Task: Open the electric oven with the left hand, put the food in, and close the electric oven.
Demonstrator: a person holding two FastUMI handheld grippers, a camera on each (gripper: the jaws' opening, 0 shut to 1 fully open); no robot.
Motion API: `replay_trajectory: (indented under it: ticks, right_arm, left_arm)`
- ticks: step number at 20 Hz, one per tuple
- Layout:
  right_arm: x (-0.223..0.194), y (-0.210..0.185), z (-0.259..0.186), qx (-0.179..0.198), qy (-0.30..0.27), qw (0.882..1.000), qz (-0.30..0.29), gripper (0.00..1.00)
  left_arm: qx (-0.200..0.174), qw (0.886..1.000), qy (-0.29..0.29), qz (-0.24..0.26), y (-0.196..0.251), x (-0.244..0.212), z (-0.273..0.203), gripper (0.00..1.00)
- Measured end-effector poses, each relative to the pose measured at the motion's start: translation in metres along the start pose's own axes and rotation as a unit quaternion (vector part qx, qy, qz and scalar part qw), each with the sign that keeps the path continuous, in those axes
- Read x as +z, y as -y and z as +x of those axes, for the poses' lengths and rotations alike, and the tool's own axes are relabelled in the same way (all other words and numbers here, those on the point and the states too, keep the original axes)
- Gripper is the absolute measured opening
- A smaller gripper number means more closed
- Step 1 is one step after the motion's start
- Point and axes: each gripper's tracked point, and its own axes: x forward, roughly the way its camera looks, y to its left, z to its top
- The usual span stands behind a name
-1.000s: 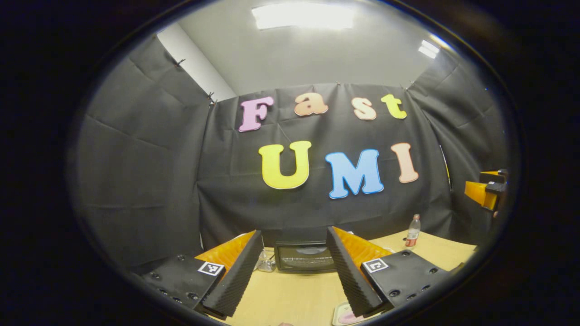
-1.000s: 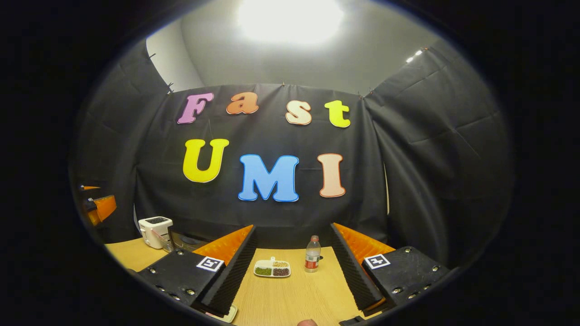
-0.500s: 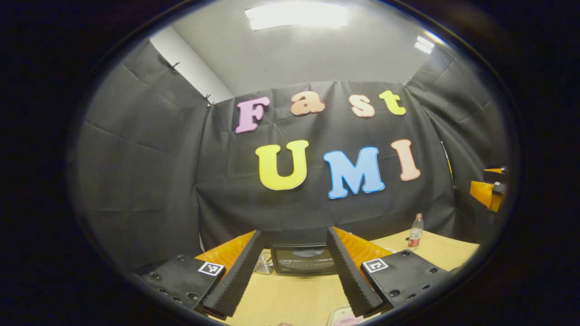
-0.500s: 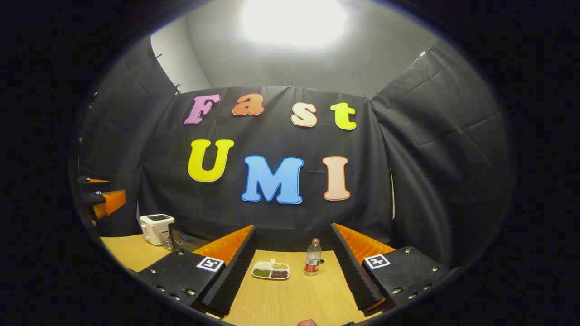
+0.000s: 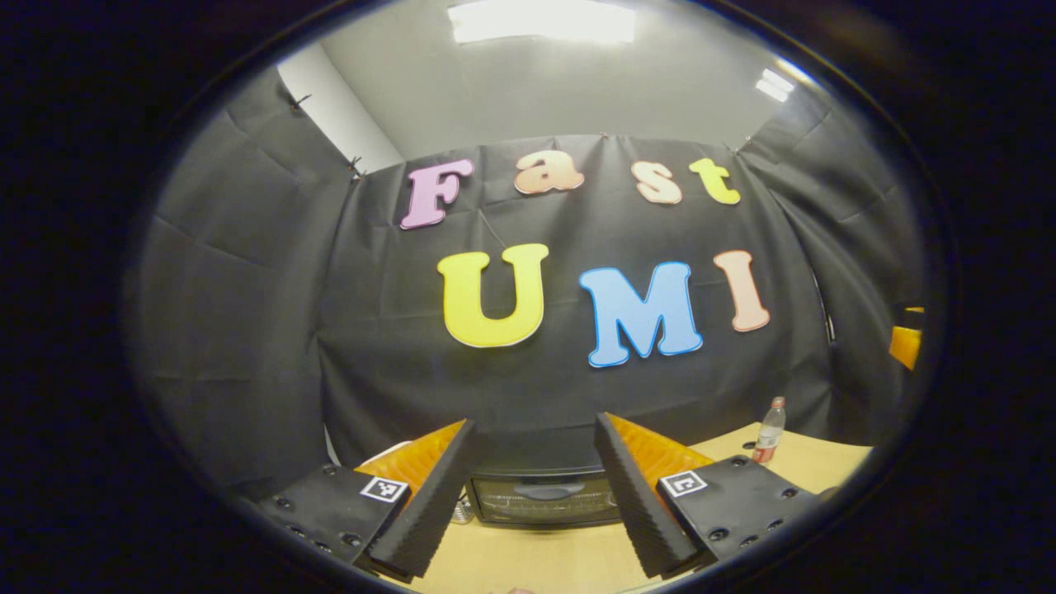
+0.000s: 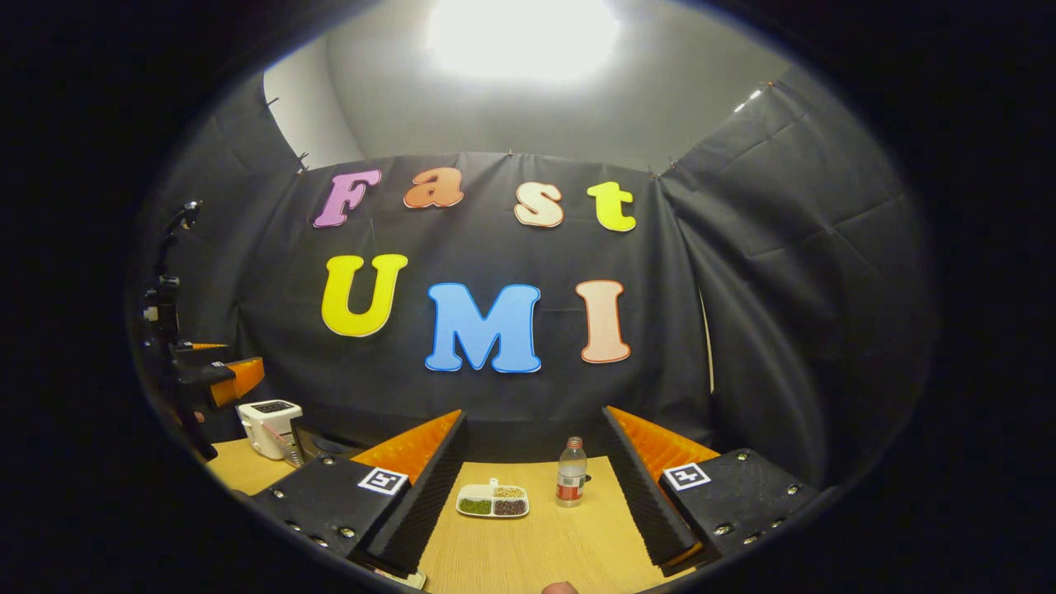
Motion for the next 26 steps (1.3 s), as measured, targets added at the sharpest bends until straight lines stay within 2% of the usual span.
replay_trajectory:
  ticks: [1,6,13,14,15,17,18,19,20,21,22,23,24,25,26]
  right_arm:
    - [-0.004,-0.001,0.004,-0.006,-0.003,1.000,-0.003,0.97]
    - [-0.017,-0.007,0.020,-0.036,-0.022,0.999,-0.008,0.97]
    - [-0.035,-0.008,0.035,-0.078,-0.048,0.996,-0.026,0.97]
    - [-0.038,-0.008,0.036,-0.082,-0.053,0.995,-0.030,0.97]
    - [-0.041,-0.009,0.036,-0.084,-0.058,0.994,-0.034,0.97]
    - [-0.044,-0.009,0.036,-0.088,-0.062,0.993,-0.050,0.97]
    - [-0.044,-0.009,0.036,-0.090,-0.065,0.992,-0.058,0.97]
    - [-0.045,-0.008,0.036,-0.092,-0.068,0.991,-0.064,0.97]
    - [-0.047,-0.008,0.035,-0.093,-0.071,0.991,-0.068,0.97]
    - [-0.047,-0.008,0.035,-0.095,-0.074,0.990,-0.070,0.97]
    - [-0.046,-0.007,0.034,-0.097,-0.075,0.990,-0.072,0.97]
    - [-0.046,-0.006,0.033,-0.099,-0.074,0.990,-0.073,0.97]
    - [-0.044,-0.006,0.032,-0.101,-0.073,0.989,-0.074,0.97]
    - [-0.044,-0.005,0.033,-0.100,-0.073,0.989,-0.075,0.97]
    - [-0.046,-0.006,0.032,-0.098,-0.075,0.989,-0.076,0.97]
  left_arm:
    - [-0.006,1.000,-0.007,-0.003,0.002,-0.009,0.014,1.00]
    - [-0.029,0.999,-0.041,-0.020,0.004,-0.057,0.071,1.00]
    - [-0.051,0.994,-0.093,-0.018,0.011,-0.129,0.135,1.00]
    - [-0.053,0.993,-0.100,-0.017,0.011,-0.140,0.143,0.91]
    - [-0.054,0.993,-0.108,-0.016,0.012,-0.153,0.149,0.95]
    - [-0.056,0.991,-0.122,-0.018,0.014,-0.174,0.161,0.96]
    - [-0.055,0.990,-0.129,-0.017,0.015,-0.183,0.168,1.00]
    - [-0.054,0.989,-0.135,-0.015,0.016,-0.191,0.173,0.96]
    - [-0.054,0.989,-0.140,-0.015,0.016,-0.200,0.178,0.96]
    - [-0.055,0.988,-0.146,-0.017,0.018,-0.208,0.181,1.00]
    - [-0.056,0.986,-0.154,-0.019,0.019,-0.216,0.182,0.96]
    - [-0.054,0.986,-0.158,-0.018,0.019,-0.223,0.184,1.00]
    - [-0.052,0.985,-0.161,-0.021,0.017,-0.227,0.184,0.96]
    - [-0.052,0.987,-0.147,-0.022,0.018,-0.224,0.186,1.00]
    - [-0.050,0.986,-0.157,-0.021,0.017,-0.227,0.182,0.96]
